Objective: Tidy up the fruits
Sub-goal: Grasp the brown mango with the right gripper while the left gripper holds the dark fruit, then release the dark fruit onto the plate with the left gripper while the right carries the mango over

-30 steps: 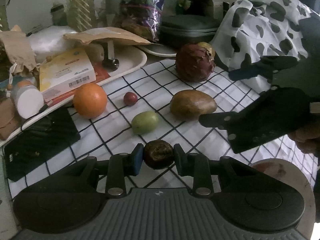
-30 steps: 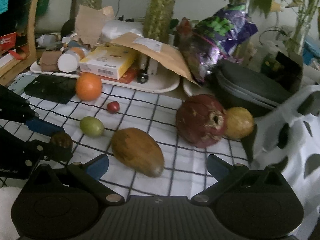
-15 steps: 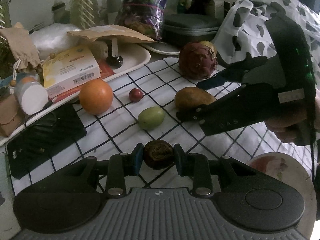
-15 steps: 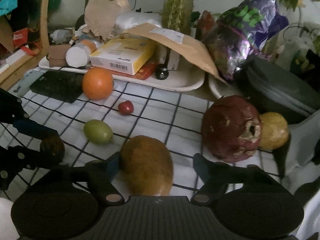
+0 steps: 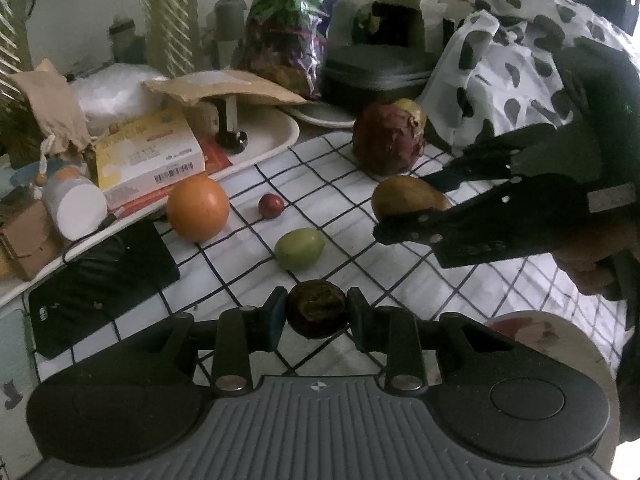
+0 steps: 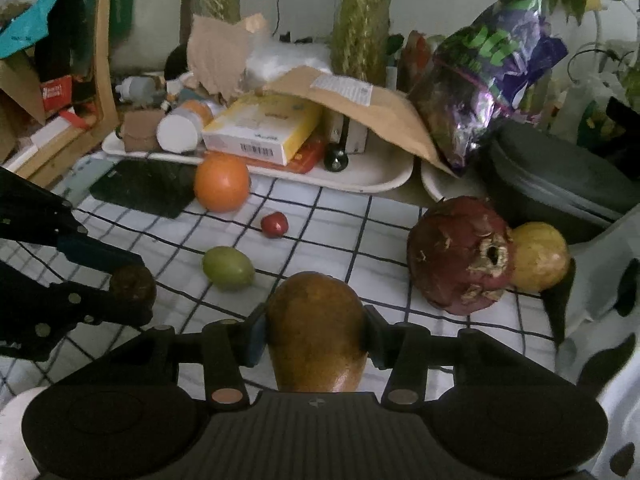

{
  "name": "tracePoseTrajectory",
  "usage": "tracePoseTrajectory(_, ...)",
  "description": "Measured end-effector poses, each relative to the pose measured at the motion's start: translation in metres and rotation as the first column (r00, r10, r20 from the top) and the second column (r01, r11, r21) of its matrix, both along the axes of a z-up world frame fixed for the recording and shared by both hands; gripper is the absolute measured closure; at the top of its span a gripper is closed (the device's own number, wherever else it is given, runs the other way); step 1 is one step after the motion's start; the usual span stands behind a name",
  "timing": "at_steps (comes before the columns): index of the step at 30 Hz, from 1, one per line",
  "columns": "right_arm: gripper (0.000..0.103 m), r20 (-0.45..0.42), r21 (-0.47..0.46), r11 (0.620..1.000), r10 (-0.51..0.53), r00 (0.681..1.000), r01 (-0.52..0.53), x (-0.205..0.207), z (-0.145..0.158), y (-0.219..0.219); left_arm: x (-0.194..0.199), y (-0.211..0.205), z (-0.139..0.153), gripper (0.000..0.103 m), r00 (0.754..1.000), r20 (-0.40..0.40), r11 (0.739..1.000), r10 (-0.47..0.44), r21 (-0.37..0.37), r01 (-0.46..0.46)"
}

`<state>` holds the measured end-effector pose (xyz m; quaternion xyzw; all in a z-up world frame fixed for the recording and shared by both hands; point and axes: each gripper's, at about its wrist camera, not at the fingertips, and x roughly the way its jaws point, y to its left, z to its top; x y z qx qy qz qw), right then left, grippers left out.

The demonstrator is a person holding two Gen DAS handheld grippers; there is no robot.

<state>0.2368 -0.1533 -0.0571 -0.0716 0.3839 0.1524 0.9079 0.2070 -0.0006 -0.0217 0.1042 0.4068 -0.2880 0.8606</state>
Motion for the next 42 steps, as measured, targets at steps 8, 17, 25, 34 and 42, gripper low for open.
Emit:
tracePoseTrajectory(8,0.053,0.027,0.026,1.000,-0.006,1.000,0.005,-0.036,0.019,0.002,-0.022,0.012,0.014,0.072,0.999,0.010,0.998,0.047,-0.042,-0.046)
tracePoseTrajectory(17,0.053,0.044,0.042,0.999,-0.007,0.999,0.006,-0.078,0.031,0.005,-0.059,0.012,0.018,0.072,0.999,0.008,0.997,0.053,-0.065,-0.052)
tracePoseTrajectory(25,0.053,0.044,0.048,0.999,0.019,0.999,-0.021,-0.118,0.035,0.013,-0.087,0.008,0.019,0.072,0.998,0.006,0.995,0.059,-0.078,-0.058)
tracePoseTrajectory(34,0.053,0.035,0.051,0.998,0.030,0.999,-0.032,-0.157,0.035,0.018,-0.117,0.002,0.018,0.072,0.998,-0.002,0.994,0.065,-0.082,-0.065)
tracePoseTrajectory(42,0.052,-0.026,0.022,0.999,0.050,0.998,-0.050,-0.177,0.024,0.023,-0.122,-0.002,0.006,0.072,0.997,-0.033,0.995,0.071,-0.070,-0.073)
